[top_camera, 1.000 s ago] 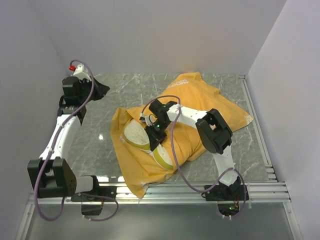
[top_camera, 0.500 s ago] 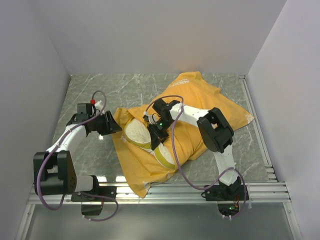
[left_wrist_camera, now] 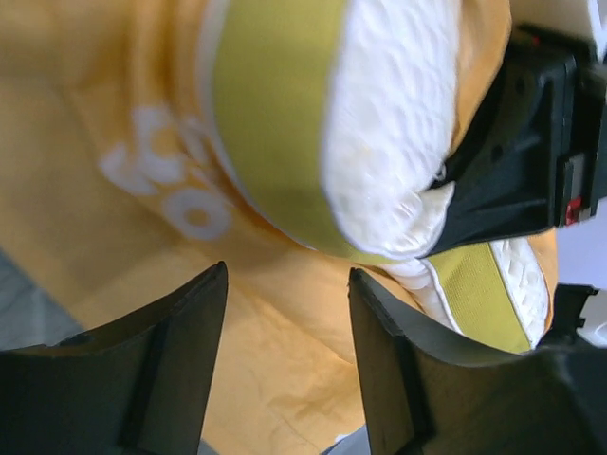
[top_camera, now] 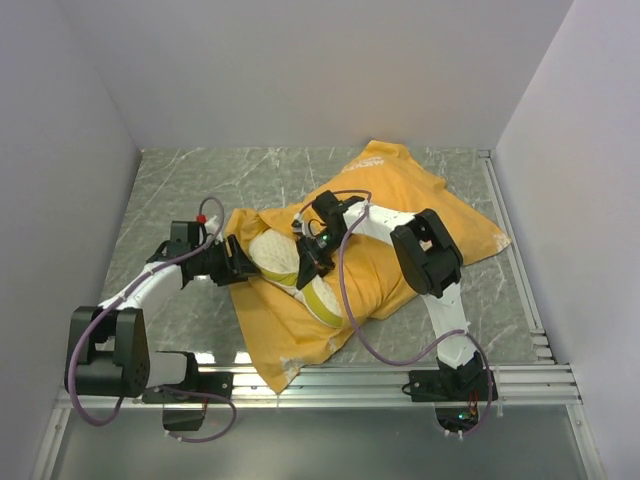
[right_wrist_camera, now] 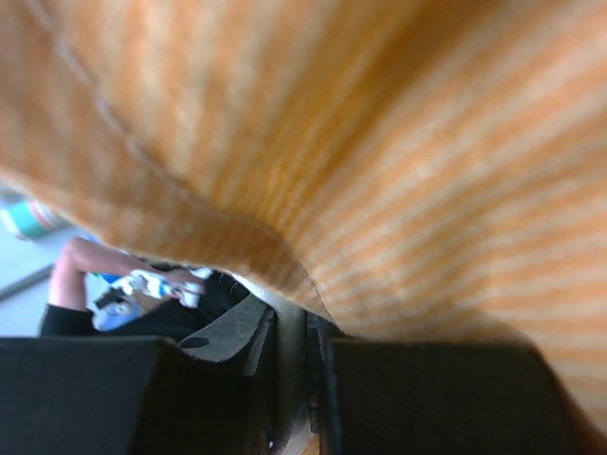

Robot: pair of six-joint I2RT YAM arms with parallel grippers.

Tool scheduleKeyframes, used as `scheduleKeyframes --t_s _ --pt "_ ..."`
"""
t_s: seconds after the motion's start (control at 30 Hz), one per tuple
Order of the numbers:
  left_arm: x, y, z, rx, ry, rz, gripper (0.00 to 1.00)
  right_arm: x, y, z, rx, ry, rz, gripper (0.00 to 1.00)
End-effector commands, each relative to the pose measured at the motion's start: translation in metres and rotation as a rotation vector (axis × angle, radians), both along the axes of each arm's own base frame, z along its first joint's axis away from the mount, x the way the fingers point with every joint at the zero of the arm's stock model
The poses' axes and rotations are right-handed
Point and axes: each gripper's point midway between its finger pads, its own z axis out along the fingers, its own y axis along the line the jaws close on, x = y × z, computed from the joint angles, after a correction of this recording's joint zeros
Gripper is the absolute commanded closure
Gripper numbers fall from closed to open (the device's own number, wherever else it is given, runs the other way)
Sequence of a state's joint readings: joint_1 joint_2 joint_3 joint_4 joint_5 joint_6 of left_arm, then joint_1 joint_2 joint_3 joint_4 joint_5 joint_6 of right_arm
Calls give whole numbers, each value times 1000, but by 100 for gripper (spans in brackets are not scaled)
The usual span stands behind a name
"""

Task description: Put the pillow into the pillowcase

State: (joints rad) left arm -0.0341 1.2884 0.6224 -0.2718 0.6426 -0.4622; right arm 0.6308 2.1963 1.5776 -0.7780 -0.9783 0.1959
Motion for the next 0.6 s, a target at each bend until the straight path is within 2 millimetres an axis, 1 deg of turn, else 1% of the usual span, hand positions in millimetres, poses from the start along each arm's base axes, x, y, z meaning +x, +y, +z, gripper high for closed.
scheduleKeyframes --t_s 0.0,0.03,0.07,0.1,0.13,0.17,0.23,0.27,0.3,0.37,0.4,0.43,0.47,0.5,0.53,0.57 --pt "12 -21 14 -38 -89 -37 39 20 1 -8 -3 47 -100 100" --pt "11 -29 14 -33 -97 -54 39 21 2 -7 3 51 -106 100" --pt "13 -33 15 -29 -100 -57 38 23 4 -7 16 56 -111 100" --pt "15 -37 11 -21 -91 -51 37 23 6 -5 21 73 -118 100" --pt "13 -45 8 -4 -87 -68 36 20 7 -4 32 93 -116 100" --pt "19 -43 1 41 -85 -45 36 20 8 -4 39 97 -116 100" --pt "18 -49 -7 71 -65 -46 36 19 9 -1 52 120 -120 100" --pt "23 -48 -11 105 -64 -27 37 20 10 2 67 117 -120 100" --pt "23 -47 -20 133 -39 -26 38 18 11 4 70 132 -127 100" --pt "25 -49 -26 159 -32 -25 40 20 11 7 84 134 -135 100" --pt "26 -44 -36 199 -16 -7 42 20 12 8 87 132 -133 100" --pt "27 -44 -39 220 -5 -1 42 21 12 9 89 132 -135 100" --pt "28 -42 -49 241 16 -1 41 20 13 11 99 134 -131 100" --pt "32 -36 -54 282 23 18 40 18 13 11 100 142 -131 100" --pt "40 -37 -52 301 14 21 38 18 12 13 109 144 -131 100" --pt "41 -34 -56 331 25 24 37 17 13 18 126 136 -125 100"
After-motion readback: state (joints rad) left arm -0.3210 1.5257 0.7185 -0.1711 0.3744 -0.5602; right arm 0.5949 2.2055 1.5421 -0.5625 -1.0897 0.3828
